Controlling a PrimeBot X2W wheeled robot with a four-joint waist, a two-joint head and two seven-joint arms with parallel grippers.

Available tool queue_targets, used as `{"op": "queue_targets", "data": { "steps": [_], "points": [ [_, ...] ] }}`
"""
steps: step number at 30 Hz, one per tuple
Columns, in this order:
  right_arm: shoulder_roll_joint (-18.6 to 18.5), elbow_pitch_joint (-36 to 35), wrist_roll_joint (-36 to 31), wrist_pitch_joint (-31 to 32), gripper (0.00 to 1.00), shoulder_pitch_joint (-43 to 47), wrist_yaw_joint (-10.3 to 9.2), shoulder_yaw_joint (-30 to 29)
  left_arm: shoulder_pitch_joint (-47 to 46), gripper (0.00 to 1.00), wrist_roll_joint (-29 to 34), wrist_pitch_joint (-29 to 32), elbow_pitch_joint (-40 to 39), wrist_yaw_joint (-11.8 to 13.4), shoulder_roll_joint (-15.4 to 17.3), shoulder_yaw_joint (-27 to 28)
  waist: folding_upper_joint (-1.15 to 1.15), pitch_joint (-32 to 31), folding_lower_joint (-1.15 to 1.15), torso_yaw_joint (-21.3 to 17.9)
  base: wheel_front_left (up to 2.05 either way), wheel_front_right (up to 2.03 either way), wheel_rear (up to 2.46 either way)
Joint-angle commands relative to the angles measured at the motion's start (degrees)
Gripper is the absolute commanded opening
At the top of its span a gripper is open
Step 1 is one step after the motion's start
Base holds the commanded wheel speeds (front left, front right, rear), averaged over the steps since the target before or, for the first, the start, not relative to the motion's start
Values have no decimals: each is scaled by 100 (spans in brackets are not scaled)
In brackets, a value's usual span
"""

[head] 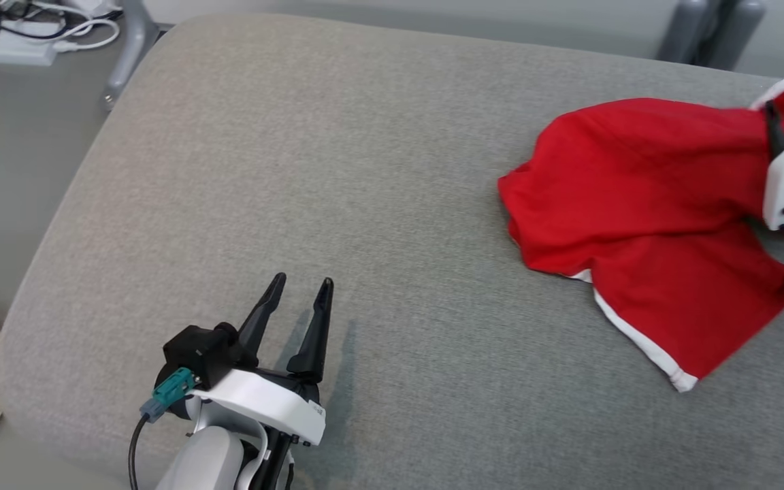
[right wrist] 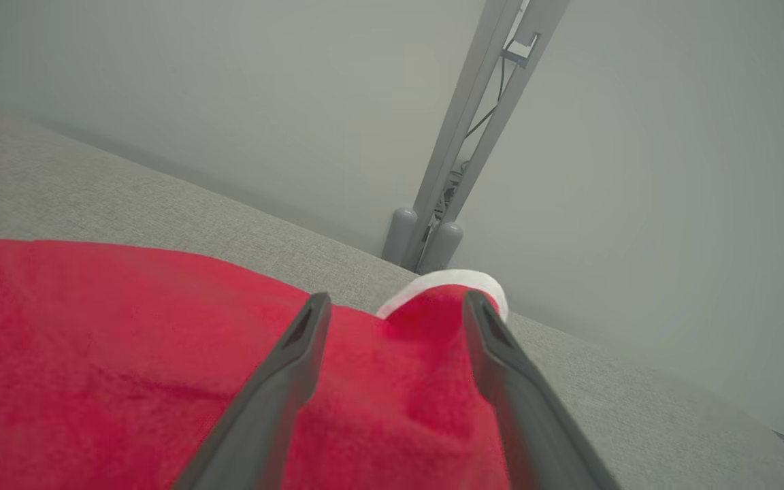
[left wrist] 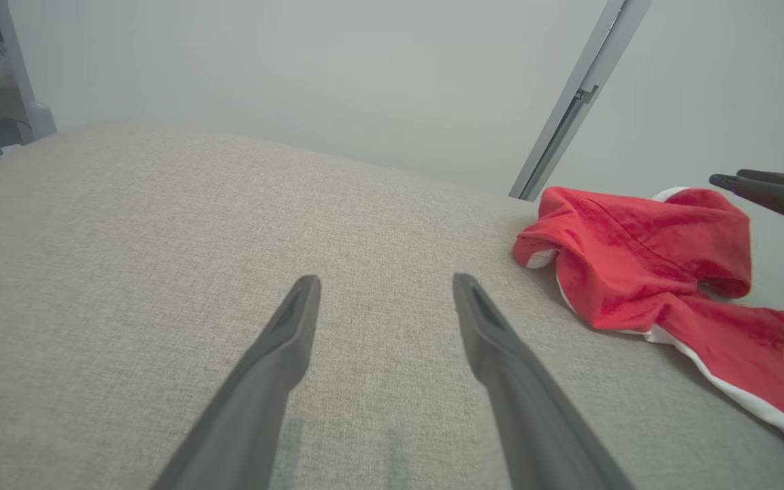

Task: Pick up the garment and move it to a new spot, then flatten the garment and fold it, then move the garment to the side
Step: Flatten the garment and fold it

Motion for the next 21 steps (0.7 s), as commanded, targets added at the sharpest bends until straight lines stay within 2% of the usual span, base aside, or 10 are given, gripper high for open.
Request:
{"op": "queue_targets", "data": {
  "steps": [1,8,13,17,21],
  "points": [
    [96,48,-78,-80,100,58,-5,-55,-58,100,71,-15,9,0,26,76,0,-97,0,-190,0,0,0],
    [708,3,24,-549,100,310,-5,-41,51,100,241,-15,15,-60,29,333,0,-453,0,-867,0,0,0],
    [938,-135,256,-716,100,592,-5,124,135,100,320,-15,28,-89,29,446,0,-622,0,-1190,0,0,0],
    [1160,-511,617,-818,100,1011,-5,337,252,100,322,-16,38,-111,29,565,0,-780,0,-1495,0,0,0],
    [1265,-1217,1062,-854,100,1630,-5,559,344,100,313,-16,35,-130,26,673,0,-892,0,-1756,0,0,0]
  ]
}}
